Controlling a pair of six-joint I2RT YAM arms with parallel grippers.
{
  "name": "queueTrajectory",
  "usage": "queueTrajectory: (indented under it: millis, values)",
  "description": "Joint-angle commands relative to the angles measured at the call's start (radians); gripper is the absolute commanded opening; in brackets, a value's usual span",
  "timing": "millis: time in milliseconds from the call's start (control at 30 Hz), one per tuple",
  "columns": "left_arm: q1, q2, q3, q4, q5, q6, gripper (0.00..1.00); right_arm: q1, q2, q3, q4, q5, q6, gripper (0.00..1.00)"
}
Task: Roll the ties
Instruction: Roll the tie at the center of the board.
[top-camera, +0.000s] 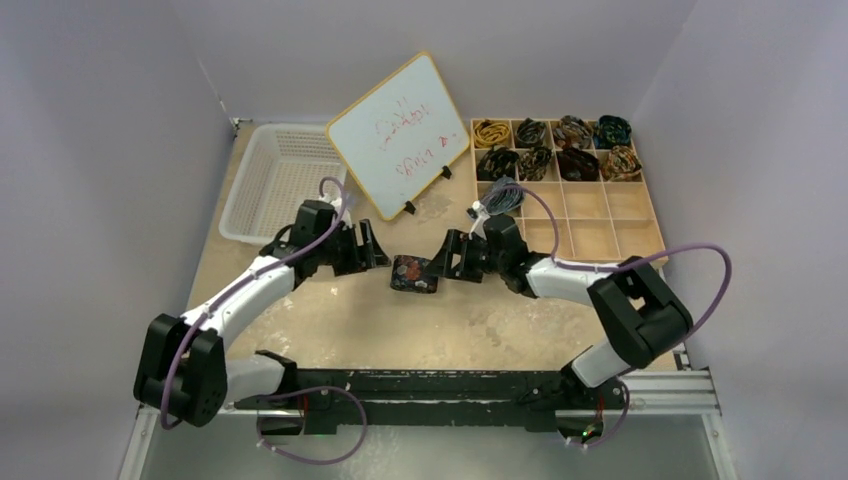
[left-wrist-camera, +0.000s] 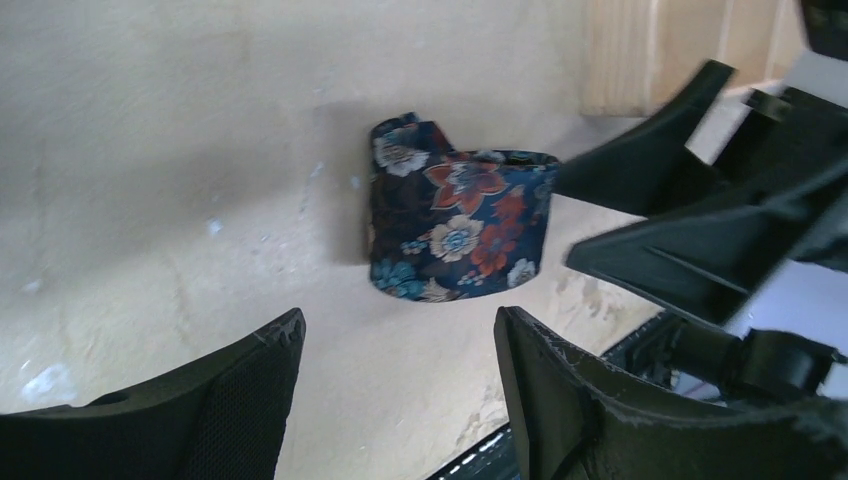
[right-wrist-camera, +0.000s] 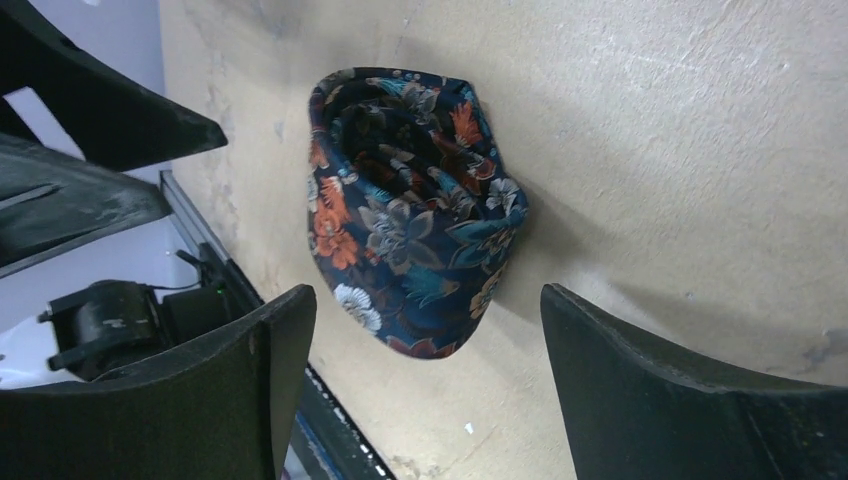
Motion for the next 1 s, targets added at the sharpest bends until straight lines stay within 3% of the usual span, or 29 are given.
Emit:
queueTrajectory:
  millis: [0,400,967]
  values:
    - [0.021,0.050,-0.011,0.186,0.196,0.060,0.68,-0.002,0.065,0.057,0.023,-0.053,-0.058,0.83]
    - [0.037,0.201,-0.062,0.419,0.324,0.079,0.67,-0.001,0.183,0.057,0.084,-0.139,-0.066,0.61]
    - [0.037,0.361,-0.139,0.621,0.413,0.061,0.65,-0.005,0.212,0.019,0.136,-0.172,-0.035,0.52]
